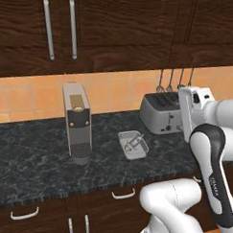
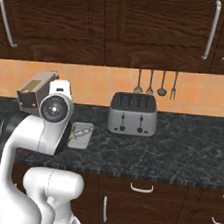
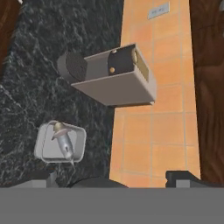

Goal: Take the meat container that has the fish and place it on the second highest rack of the freezer. Then take the vegetable container that has the lemon wedge and tomato and place it on the highest rack of the freezer.

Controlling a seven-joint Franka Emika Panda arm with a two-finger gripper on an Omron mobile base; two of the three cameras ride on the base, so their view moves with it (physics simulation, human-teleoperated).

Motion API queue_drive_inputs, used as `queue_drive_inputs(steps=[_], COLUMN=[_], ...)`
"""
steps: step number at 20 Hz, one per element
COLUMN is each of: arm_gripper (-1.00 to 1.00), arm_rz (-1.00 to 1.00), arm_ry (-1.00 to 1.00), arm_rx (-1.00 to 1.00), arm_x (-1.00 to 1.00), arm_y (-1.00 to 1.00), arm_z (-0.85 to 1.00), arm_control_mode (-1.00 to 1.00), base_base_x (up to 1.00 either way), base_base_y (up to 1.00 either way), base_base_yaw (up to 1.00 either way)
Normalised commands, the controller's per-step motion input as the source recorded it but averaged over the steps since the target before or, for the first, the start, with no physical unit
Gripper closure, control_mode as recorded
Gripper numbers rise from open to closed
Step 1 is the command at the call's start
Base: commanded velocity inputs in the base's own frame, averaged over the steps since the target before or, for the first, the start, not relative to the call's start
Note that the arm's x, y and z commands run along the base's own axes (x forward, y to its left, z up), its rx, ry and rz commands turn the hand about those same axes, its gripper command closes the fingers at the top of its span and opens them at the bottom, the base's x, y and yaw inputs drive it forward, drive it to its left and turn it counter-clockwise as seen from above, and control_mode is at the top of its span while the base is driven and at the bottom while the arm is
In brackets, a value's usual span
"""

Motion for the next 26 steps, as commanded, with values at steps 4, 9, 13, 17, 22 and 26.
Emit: queue_drive_inputs(steps=[4,9,13,17,22,26], arm_gripper=[-1.0,-1.0,-1.0,-1.0,-1.0,-1.0], arm_rz=[0.13,0.14,0.14,0.06,0.11,0.03], arm_ry=[0.46,0.37,0.29,0.31,0.21,0.1], arm_rx=[-0.08,-0.1,0.0,0.0,0.01,0.0], arm_x=[0.26,0.64,0.64,0.08,0.49,0.58], arm_y=[0.04,0.03,0.13,0.28,0.0,0.01], arm_z=[-0.94,-1.0,-1.0,-0.66,-0.7,-0.74], arm_control_mode=[-1.0,-1.0,-1.0,-1.0,-1.0,-1.0], base_base_x=[0.0,0.0,0.0,0.0,0.0,0.0], base_base_y=[0.0,0.0,0.0,0.0,0.0,0.0], base_base_yaw=[0.0,0.0,0.0,0.0,0.0,0.0])
